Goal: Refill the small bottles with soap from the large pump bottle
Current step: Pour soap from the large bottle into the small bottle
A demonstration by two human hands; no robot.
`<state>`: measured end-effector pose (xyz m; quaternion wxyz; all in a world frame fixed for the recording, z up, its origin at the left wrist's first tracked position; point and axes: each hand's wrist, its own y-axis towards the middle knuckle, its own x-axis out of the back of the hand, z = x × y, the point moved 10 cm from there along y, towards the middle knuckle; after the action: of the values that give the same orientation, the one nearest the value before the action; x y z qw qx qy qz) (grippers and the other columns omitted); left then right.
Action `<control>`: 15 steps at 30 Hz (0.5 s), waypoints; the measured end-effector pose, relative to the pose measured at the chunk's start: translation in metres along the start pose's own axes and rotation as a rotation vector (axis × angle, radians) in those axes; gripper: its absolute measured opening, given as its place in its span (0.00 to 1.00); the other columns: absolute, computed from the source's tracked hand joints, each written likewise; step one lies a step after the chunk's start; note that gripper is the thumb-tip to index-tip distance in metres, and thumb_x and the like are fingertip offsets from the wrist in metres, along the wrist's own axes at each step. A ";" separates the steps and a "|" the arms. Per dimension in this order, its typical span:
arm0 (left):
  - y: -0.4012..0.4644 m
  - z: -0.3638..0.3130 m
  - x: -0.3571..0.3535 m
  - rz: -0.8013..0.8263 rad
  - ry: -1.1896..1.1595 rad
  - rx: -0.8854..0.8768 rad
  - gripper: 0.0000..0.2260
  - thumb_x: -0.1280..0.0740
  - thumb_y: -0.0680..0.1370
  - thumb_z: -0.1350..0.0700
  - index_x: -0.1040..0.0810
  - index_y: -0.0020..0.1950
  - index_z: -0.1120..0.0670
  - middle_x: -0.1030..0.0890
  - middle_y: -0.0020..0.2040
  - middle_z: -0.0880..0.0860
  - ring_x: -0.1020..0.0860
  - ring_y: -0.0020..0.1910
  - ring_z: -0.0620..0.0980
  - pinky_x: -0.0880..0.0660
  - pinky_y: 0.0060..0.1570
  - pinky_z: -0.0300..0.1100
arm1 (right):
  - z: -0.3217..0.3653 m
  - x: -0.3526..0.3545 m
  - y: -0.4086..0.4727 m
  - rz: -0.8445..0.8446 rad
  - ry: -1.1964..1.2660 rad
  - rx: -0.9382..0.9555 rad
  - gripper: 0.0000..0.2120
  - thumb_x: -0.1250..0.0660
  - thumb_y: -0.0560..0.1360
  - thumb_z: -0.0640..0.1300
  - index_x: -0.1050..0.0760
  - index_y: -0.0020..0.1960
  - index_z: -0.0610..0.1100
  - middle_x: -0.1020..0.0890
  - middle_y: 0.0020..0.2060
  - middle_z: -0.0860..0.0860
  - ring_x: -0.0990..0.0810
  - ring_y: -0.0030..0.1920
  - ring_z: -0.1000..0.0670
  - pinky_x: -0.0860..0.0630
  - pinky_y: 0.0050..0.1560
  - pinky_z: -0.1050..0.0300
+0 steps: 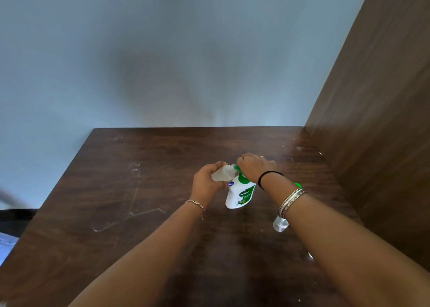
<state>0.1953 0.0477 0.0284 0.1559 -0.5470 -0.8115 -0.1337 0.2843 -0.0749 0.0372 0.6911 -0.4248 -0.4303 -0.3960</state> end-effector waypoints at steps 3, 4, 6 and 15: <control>-0.001 0.002 -0.002 0.010 0.007 0.006 0.21 0.25 0.65 0.63 0.22 0.57 0.55 0.20 0.54 0.54 0.24 0.50 0.46 0.30 0.49 0.35 | 0.000 -0.003 -0.001 0.003 0.007 -0.003 0.16 0.52 0.77 0.47 0.27 0.55 0.47 0.23 0.57 0.46 0.25 0.56 0.44 0.35 0.56 0.47; -0.001 0.003 -0.002 0.011 0.002 0.009 0.21 0.25 0.65 0.63 0.22 0.57 0.55 0.20 0.54 0.54 0.24 0.50 0.46 0.30 0.50 0.35 | -0.001 -0.002 -0.002 0.002 0.006 -0.005 0.16 0.52 0.77 0.47 0.27 0.54 0.47 0.22 0.56 0.46 0.25 0.56 0.44 0.34 0.57 0.47; -0.002 0.002 -0.003 0.012 -0.006 0.010 0.21 0.25 0.65 0.63 0.22 0.57 0.55 0.20 0.54 0.54 0.24 0.50 0.46 0.30 0.50 0.35 | 0.000 -0.001 -0.001 0.002 -0.003 0.001 0.16 0.52 0.77 0.47 0.27 0.53 0.47 0.22 0.55 0.46 0.25 0.54 0.44 0.34 0.56 0.47; -0.003 0.001 -0.001 0.001 -0.001 0.018 0.21 0.25 0.66 0.63 0.22 0.58 0.56 0.20 0.55 0.54 0.24 0.50 0.46 0.29 0.51 0.34 | -0.001 -0.002 -0.001 -0.003 -0.001 -0.013 0.16 0.52 0.77 0.47 0.27 0.55 0.47 0.23 0.57 0.46 0.25 0.57 0.44 0.35 0.55 0.47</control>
<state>0.1927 0.0467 0.0266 0.1607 -0.5459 -0.8126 -0.1260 0.2827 -0.0755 0.0350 0.6876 -0.4289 -0.4285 -0.3995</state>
